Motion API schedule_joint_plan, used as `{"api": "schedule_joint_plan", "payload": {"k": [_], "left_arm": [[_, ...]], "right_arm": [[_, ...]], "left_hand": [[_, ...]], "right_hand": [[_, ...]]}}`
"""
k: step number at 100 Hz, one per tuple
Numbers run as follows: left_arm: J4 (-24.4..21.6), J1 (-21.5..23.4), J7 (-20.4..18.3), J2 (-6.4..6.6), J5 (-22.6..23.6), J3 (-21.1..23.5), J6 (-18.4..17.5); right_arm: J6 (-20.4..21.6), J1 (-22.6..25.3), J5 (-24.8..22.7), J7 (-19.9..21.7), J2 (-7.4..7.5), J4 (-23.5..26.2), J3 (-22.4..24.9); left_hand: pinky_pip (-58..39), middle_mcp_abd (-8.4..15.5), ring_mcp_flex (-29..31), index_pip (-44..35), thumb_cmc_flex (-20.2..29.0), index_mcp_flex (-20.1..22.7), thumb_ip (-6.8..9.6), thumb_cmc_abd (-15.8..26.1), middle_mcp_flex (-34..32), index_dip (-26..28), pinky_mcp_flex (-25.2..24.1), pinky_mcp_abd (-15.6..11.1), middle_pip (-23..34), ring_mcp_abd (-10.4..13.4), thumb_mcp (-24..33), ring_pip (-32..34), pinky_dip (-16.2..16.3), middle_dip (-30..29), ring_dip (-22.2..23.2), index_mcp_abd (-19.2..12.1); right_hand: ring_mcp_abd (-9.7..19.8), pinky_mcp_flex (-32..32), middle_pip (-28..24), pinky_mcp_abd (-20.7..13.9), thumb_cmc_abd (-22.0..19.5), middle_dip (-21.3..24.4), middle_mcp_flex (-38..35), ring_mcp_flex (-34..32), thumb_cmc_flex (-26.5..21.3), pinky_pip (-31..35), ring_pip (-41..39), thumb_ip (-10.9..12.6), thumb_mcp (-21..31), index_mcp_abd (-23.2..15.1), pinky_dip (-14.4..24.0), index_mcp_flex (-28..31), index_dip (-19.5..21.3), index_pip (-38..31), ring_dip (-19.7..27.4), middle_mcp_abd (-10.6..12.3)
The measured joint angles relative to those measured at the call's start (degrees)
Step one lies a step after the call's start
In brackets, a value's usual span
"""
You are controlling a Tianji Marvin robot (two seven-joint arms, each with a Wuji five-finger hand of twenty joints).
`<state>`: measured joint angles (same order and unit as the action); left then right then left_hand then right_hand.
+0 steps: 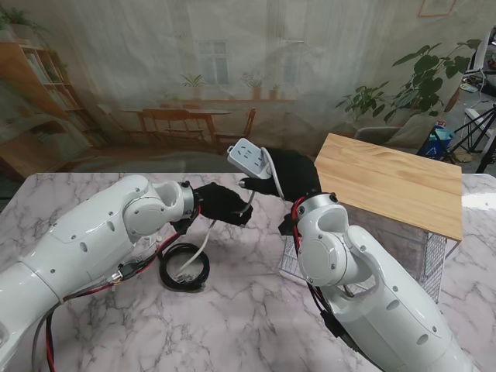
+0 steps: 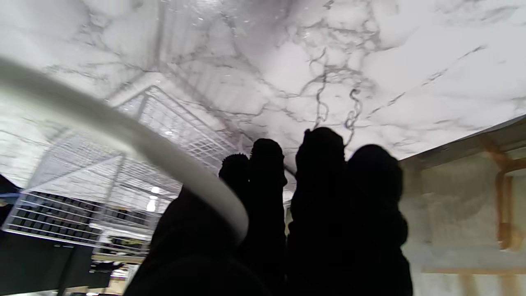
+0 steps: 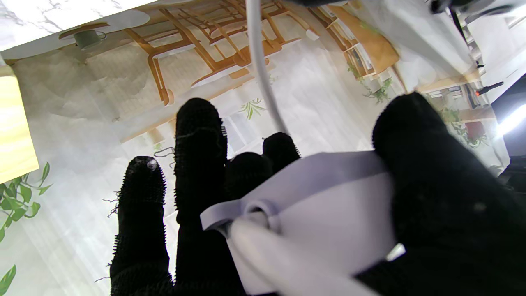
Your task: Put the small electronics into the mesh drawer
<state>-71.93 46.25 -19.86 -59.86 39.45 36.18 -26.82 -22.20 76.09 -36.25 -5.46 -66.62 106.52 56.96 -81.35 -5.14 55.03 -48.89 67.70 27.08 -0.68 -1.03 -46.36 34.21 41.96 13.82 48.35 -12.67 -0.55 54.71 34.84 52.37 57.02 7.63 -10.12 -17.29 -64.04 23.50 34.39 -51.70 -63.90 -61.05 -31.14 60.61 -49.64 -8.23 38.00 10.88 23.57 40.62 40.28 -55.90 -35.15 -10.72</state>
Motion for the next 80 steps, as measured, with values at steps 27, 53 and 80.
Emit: {"api": "schedule_joint_plan", "payload": {"k": [27,53,80], "left_arm": [[-9.55,7.18,-2.05,1.99,2.45,7.28,-9.02],[-17.64,14.69,-2.64,2.88,4.12,15.89,-14.58],[-23.55,21.50,-1.49,3.02,4.96,24.13,-17.63]], "right_arm": [[-1.72,-1.24,-0.16,-0.30,-0.22,-1.24,0.28],[-2.96,-3.54,-1.00,-0.47,-0.35,-4.46,-1.58],[-2.79,-4.89,-3.13,0.41,-0.25,-6.76,-3.56]], "left_hand": [[0.00,0.70,1.01,2.33,1.61,2.65,0.00,-1.37,-1.39,-3.37,0.62,0.44,-0.76,-0.04,-0.13,-2.01,-0.79,-1.45,-1.49,-1.09],[0.02,0.95,2.77,1.23,1.61,4.17,-0.01,-2.61,-3.64,-2.61,2.62,0.44,-1.41,-0.04,-0.16,-3.08,-1.46,-2.05,-1.54,-1.36],[0.20,0.93,4.11,0.72,1.52,5.02,-0.01,-3.75,-3.64,-1.34,3.93,0.43,-1.41,0.05,-0.17,-3.09,-2.91,-2.05,-2.51,-1.36]], "right_hand": [[0.00,0.00,-0.53,0.01,0.00,0.00,-0.01,0.00,0.00,0.00,-0.01,-0.01,-0.12,0.05,0.00,0.07,-0.01,0.00,0.00,0.09],[0.00,0.00,-0.94,0.02,0.00,0.00,-0.10,-0.01,0.00,0.00,-0.01,-0.01,-1.41,0.07,0.00,0.71,-0.02,-0.54,0.00,0.21],[0.00,0.00,-1.05,0.03,0.00,0.00,-0.13,-0.01,0.00,0.00,-0.02,-0.02,-1.59,0.07,0.00,0.73,-0.03,-1.49,0.00,0.25]]}}
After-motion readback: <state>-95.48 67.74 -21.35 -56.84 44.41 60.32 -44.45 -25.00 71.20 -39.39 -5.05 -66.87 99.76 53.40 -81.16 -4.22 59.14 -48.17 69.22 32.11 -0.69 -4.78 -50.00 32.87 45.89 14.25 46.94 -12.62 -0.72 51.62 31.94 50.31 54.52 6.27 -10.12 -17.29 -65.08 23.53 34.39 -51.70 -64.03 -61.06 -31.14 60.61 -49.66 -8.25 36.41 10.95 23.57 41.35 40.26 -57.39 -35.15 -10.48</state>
